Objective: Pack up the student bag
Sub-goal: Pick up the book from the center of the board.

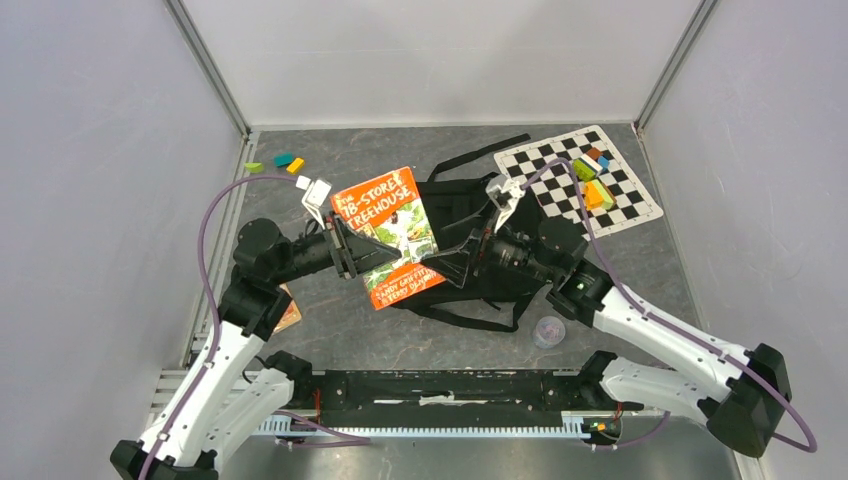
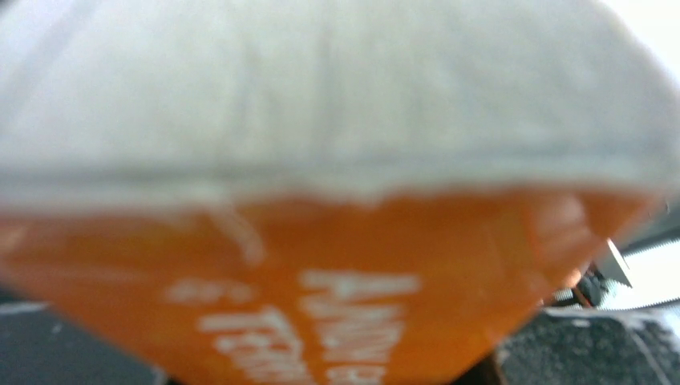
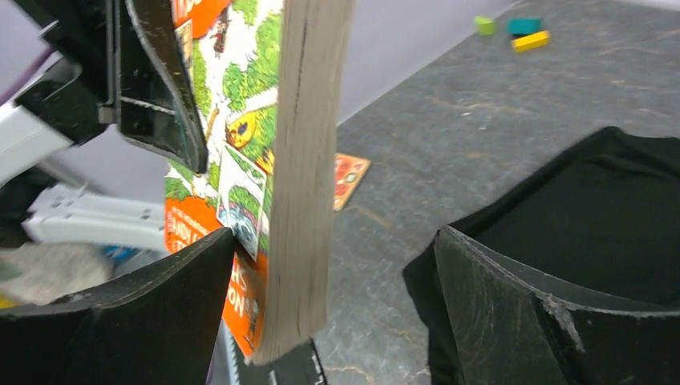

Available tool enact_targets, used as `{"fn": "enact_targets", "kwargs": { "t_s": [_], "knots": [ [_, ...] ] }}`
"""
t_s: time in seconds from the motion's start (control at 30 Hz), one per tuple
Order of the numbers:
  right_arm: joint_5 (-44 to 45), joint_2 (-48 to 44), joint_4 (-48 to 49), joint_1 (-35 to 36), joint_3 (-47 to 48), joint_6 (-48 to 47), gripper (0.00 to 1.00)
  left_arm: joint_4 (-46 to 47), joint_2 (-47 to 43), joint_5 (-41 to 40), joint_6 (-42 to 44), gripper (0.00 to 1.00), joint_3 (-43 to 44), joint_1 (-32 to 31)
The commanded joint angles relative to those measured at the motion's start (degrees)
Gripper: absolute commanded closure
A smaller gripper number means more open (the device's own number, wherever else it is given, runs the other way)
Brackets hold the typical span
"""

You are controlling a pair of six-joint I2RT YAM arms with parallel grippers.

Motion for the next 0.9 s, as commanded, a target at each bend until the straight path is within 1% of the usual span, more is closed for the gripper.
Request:
{"fn": "enact_targets", "kwargs": {
  "t_s": [0.0,0.1,0.2,0.3,0.37,0.47,0.6,0.63,0.67,0.7,0.73,0.77,0.8,0.87],
  "knots": [
    [-15.6,3.2,3.7,-0.1,6.5,2.4,0.02,9.8,-1.3,7.3,2.7,0.98,1.2,-2.5],
    [-20.8,4.1,10.9,-0.1,6.4,7.8,0.06,9.7,-0.8,7.9,3.2,0.98,1.3,-4.1],
    [-21.3,4.6,12.3,0.1,6.3,9.2,0.09,9.6,-0.2,7.9,3.8,0.98,0.9,-5.3],
    [-21.1,4.6,13.1,0.2,5.5,9.8,0.17,9.6,0.0,7.4,4.3,0.98,0.7,-5.9],
    [-21.0,4.6,13.2,0.1,5.2,10.1,0.26,9.6,0.0,7.3,4.5,0.98,0.7,-6.1],
    [-20.9,4.8,13.1,0.1,5.1,10.3,0.46,9.6,-0.1,7.0,4.6,0.98,0.7,-6.3],
    [-20.3,4.6,13.2,0.1,4.5,10.4,0.77,9.6,-0.2,6.6,4.7,0.98,0.7,-6.4],
    [-20.0,4.4,12.7,0.1,4.5,10.1,0.87,9.2,-0.2,6.2,4.8,0.96,0.8,-6.3],
    [-19.0,4.1,11.7,0.1,4.4,9.4,0.93,8.4,-0.3,5.5,5.4,0.84,0.9,-6.3],
    [-17.8,3.6,9.6,0.1,4.8,8.0,1.0,6.9,-0.2,4.3,6.4,0.67,1.2,-6.3],
    [-15.7,3.0,6.7,0.1,5.2,6.4,1.0,4.5,-0.3,2.9,8.3,0.49,1.5,-6.3],
    [-13.5,2.2,3.8,0.1,6.0,4.1,1.0,2.4,-0.3,0.8,10.0,0.35,2.0,-6.3],
    [-9.7,1.3,-0.1,0.1,6.9,1.4,1.0,-1.7,-0.1,-1.9,12.3,0.2,2.6,-6.4],
    [-2.7,0.0,-8.2,0.0,9.0,-4.1,1.0,-6.4,0.6,-6.8,15.4,0.12,3.4,-6.5]
  ]
}}
